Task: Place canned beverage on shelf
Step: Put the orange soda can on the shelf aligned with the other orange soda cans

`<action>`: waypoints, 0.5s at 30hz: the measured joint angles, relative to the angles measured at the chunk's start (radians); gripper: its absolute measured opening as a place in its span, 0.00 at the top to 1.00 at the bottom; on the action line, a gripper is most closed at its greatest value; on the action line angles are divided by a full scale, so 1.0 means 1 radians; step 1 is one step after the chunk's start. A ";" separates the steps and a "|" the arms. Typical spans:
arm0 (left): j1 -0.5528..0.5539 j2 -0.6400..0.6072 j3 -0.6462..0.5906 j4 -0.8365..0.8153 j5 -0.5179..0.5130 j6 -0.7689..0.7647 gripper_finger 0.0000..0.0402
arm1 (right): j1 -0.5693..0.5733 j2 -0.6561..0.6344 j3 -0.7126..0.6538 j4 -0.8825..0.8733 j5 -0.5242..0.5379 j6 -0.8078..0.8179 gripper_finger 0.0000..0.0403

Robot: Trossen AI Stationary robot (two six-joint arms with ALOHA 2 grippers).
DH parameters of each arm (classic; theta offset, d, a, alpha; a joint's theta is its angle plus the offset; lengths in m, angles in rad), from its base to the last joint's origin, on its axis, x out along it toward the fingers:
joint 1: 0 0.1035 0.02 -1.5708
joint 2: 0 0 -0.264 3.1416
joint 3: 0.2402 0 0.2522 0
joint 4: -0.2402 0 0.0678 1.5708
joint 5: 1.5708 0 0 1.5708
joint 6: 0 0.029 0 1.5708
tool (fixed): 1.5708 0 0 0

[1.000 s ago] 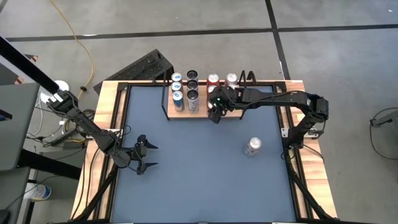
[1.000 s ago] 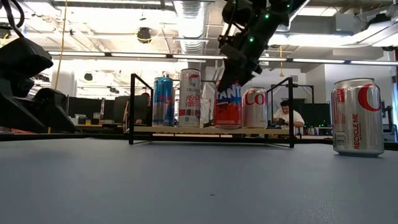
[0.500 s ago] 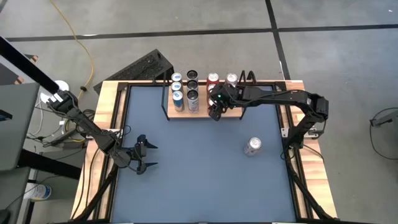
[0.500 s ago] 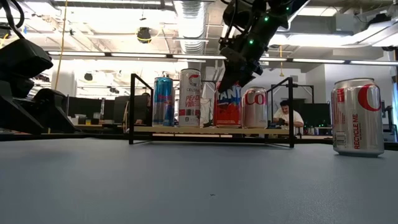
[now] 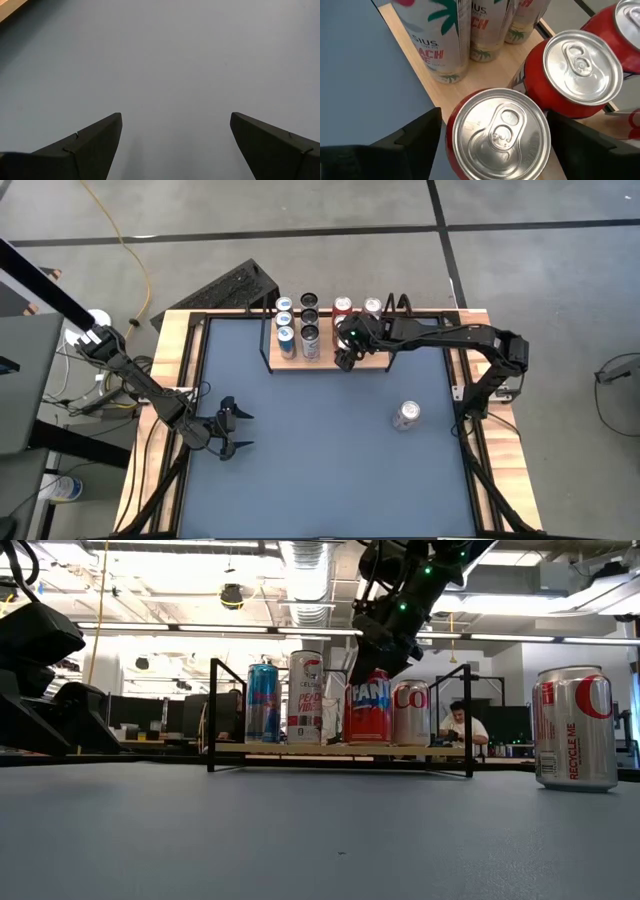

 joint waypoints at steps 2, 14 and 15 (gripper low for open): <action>0.000 0.000 0.000 0.000 0.000 0.000 0.10 | 0.000 0.000 0.000 0.002 0.000 0.002 0.13; 0.000 0.000 0.000 0.000 0.000 0.000 0.10 | 0.042 -0.046 0.080 -0.041 0.001 0.003 0.14; 0.000 0.000 0.000 0.000 0.000 0.000 0.10 | 0.047 -0.056 0.087 -0.064 0.004 0.002 0.14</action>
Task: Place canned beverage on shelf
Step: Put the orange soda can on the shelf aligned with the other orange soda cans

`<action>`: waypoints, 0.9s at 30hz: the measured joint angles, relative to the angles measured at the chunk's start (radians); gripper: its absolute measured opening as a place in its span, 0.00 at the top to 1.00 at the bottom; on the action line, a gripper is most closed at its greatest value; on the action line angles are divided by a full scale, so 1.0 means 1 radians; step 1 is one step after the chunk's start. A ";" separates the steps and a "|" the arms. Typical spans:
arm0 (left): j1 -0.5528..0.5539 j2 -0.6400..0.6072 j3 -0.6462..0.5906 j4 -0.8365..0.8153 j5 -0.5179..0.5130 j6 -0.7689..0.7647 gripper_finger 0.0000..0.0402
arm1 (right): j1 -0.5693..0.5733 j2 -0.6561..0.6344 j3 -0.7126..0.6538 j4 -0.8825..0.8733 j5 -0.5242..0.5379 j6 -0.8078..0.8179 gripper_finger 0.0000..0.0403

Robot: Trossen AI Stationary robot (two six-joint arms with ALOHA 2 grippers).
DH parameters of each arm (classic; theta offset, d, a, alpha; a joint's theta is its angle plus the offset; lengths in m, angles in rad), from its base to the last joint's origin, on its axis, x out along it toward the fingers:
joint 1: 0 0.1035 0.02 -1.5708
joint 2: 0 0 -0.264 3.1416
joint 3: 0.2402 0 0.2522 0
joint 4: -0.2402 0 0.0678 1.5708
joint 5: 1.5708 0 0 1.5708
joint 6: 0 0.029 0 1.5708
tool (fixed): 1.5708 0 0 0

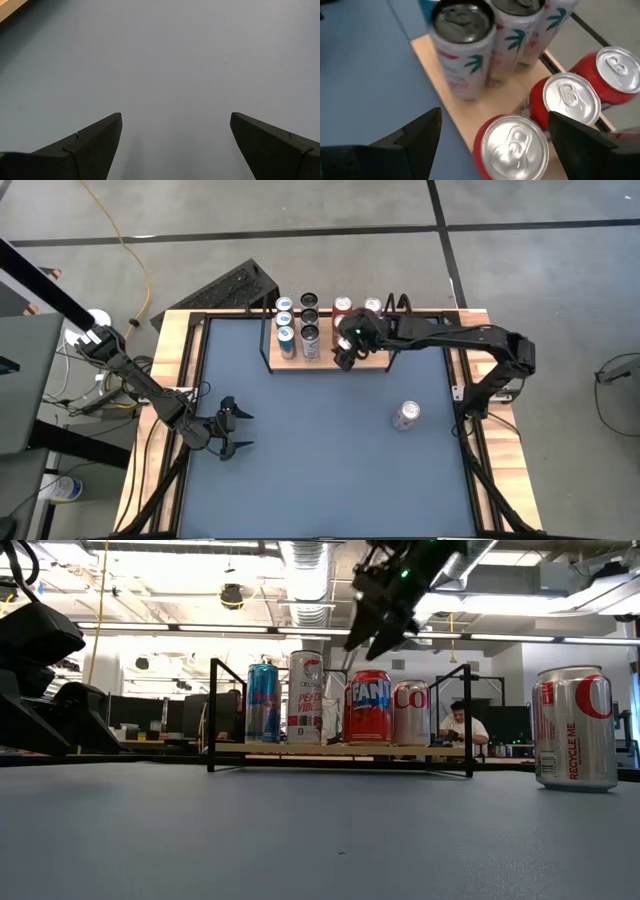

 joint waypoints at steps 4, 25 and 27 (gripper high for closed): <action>0.000 0.000 0.000 -0.002 0.000 0.000 0.10 | 0.036 -0.055 0.015 -0.099 0.040 0.015 0.14; 0.000 0.000 0.000 -0.027 0.003 0.000 0.10 | 0.143 -0.097 -0.219 -0.056 0.323 0.148 0.96; 0.000 0.000 0.000 -0.027 0.003 0.000 0.10 | 0.142 -0.093 -0.219 -0.052 0.327 0.148 0.96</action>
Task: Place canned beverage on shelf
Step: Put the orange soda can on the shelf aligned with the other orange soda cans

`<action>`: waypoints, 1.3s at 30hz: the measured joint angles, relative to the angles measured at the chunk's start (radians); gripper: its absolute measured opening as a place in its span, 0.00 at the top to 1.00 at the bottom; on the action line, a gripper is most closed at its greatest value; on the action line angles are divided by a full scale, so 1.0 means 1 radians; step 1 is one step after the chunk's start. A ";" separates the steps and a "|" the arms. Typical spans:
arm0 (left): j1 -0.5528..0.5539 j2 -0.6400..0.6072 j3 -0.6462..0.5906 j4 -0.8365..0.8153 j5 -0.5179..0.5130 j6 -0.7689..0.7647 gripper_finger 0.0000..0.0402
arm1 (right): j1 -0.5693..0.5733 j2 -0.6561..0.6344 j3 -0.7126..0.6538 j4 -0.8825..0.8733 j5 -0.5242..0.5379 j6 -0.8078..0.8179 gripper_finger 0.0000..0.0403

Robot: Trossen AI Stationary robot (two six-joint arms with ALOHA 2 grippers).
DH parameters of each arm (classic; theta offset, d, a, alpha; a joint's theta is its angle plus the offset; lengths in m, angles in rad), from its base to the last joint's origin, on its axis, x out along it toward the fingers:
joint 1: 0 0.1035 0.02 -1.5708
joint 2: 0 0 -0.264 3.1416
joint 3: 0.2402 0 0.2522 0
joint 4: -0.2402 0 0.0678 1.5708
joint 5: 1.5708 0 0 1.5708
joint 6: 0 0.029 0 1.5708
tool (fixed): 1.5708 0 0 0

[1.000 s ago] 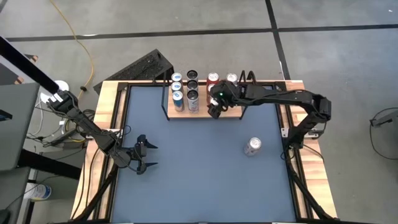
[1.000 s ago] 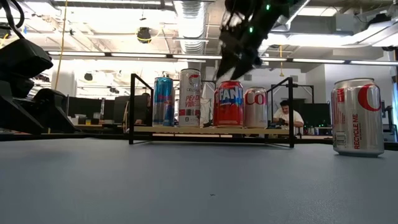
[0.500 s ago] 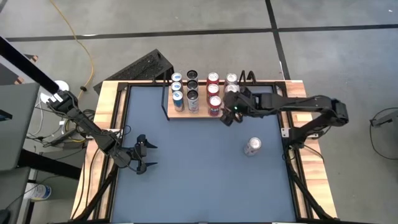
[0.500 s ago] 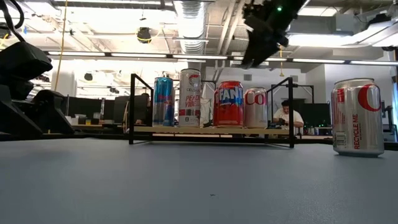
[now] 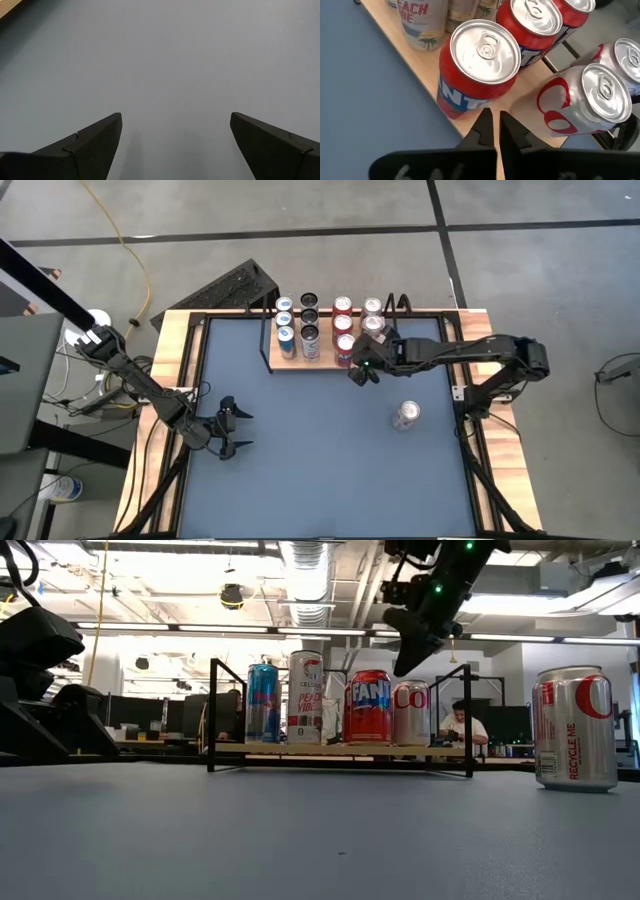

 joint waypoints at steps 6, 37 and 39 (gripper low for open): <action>0.000 0.000 0.000 0.000 0.000 0.000 0.10 | 0.000 0.000 0.000 0.065 0.000 -0.002 0.99; 0.000 0.000 0.000 0.000 0.001 0.000 0.10 | 0.015 -0.001 0.000 -0.030 0.036 0.073 1.00; 0.000 0.000 0.000 0.000 0.001 0.000 0.10 | 0.011 0.000 0.000 -0.028 0.038 0.076 1.00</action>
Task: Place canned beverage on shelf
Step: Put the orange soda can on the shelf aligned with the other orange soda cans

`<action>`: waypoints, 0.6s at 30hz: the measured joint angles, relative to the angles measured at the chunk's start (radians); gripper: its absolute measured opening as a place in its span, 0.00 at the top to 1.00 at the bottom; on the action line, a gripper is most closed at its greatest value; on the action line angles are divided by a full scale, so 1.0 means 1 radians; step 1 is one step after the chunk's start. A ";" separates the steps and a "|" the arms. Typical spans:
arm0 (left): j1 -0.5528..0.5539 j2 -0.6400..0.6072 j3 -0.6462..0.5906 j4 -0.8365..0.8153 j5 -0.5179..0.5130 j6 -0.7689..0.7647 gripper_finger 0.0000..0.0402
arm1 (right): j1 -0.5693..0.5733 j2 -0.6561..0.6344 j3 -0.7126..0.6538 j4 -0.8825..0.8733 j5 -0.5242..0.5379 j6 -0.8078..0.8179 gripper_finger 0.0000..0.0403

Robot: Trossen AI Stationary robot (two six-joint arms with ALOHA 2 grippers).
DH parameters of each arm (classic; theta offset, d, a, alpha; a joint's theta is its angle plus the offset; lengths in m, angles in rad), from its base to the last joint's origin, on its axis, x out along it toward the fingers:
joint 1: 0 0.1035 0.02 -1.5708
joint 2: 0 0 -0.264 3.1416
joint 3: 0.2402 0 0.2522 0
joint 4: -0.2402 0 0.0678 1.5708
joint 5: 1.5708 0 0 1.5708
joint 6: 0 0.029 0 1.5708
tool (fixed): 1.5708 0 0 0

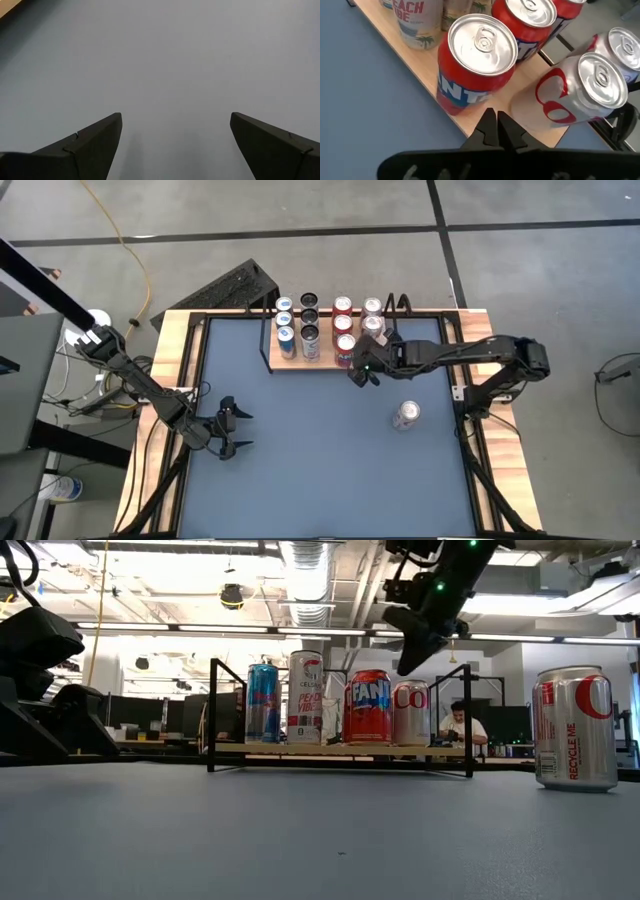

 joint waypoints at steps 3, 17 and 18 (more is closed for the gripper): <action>0.000 0.000 0.000 0.000 0.000 0.000 0.10 | -0.013 0.013 0.001 0.052 0.002 -0.002 1.00; 0.000 0.000 0.000 -0.009 0.000 0.000 0.10 | -0.043 0.081 0.001 0.102 -0.054 -0.009 1.00; 0.000 0.000 0.000 -0.009 0.000 0.000 0.10 | -0.043 0.086 0.001 0.098 -0.063 -0.009 1.00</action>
